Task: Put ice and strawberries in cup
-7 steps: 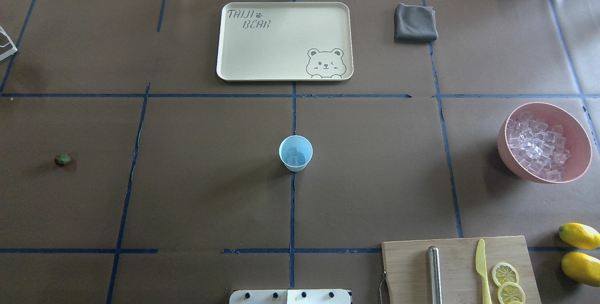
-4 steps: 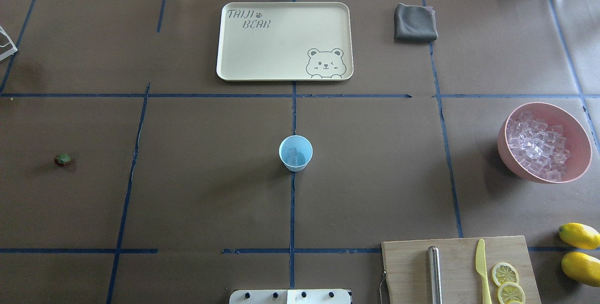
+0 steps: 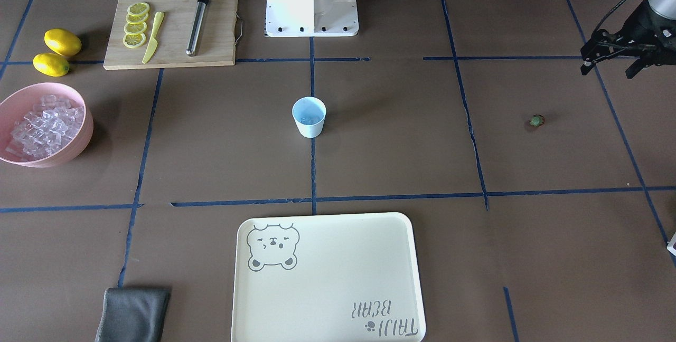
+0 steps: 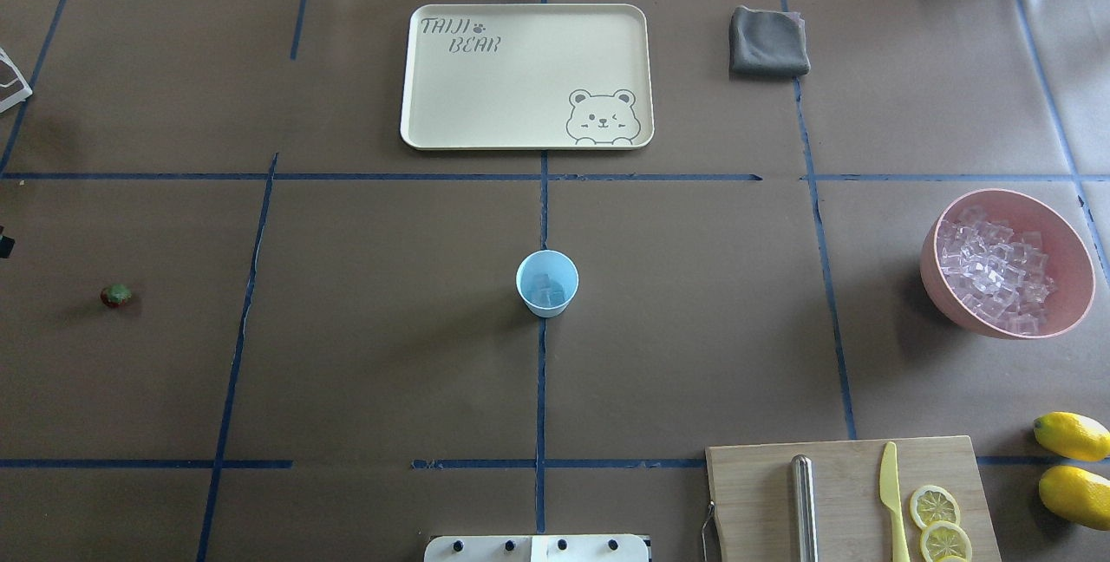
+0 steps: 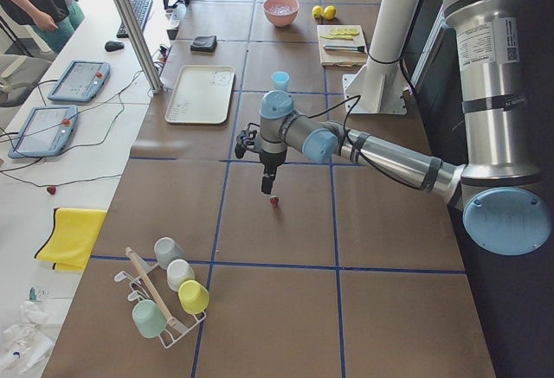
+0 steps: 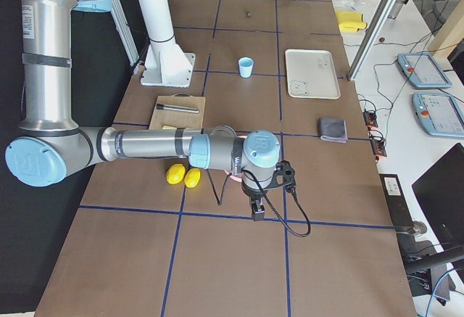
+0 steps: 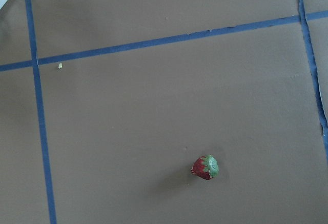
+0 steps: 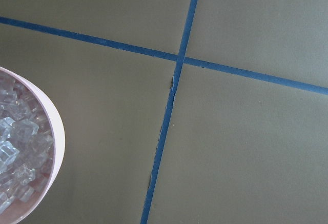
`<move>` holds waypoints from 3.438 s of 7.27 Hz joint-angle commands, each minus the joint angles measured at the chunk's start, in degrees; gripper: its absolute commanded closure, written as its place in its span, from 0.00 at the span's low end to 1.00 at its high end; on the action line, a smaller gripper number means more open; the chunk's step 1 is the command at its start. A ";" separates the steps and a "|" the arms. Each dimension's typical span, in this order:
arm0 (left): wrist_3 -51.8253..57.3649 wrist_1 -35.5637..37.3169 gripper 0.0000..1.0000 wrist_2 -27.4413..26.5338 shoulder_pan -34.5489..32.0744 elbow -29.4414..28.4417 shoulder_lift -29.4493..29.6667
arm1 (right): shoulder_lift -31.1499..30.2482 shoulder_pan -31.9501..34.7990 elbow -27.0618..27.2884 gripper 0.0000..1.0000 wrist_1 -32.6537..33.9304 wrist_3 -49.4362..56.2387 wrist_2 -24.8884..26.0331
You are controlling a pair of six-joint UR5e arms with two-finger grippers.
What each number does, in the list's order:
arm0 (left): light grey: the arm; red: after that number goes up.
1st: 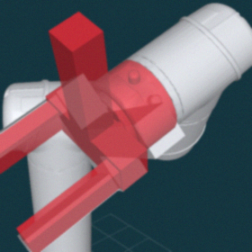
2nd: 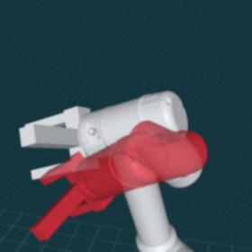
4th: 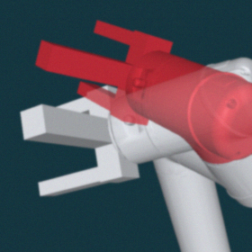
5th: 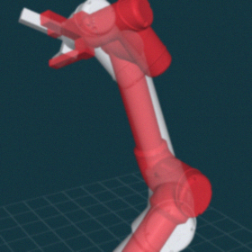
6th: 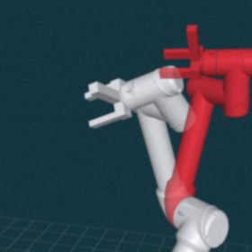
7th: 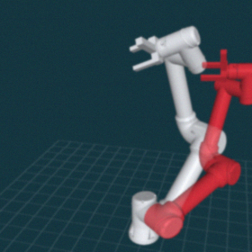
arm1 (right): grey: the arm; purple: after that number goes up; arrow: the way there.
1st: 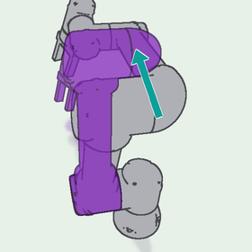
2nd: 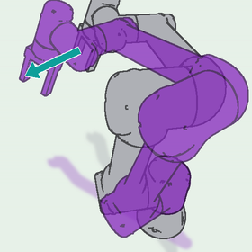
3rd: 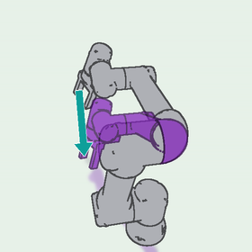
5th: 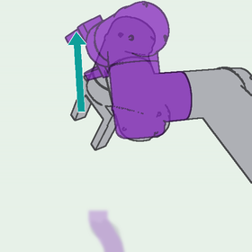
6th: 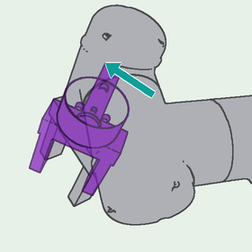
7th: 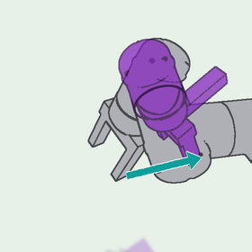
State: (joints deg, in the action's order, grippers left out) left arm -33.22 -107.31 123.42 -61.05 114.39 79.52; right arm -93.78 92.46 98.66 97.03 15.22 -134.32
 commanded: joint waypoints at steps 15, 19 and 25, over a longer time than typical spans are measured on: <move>-16.18 -28.57 0.30 -11.88 15.96 -19.03 2.75 | 0.35 0.00 0.30 0.00 0.00 -0.54 -0.06; -16.18 -28.75 1.00 -6.96 15.69 -18.59 2.22 | 0.62 0.00 0.39 0.00 0.00 -1.07 -0.06; -15.04 -6.42 1.00 -0.90 9.46 0.33 2.13 | 0.79 0.00 0.75 0.00 0.00 -2.04 -0.15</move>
State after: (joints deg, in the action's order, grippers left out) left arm -48.54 -123.14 122.15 -50.57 107.54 81.58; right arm -92.98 92.46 99.40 97.03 13.25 -134.46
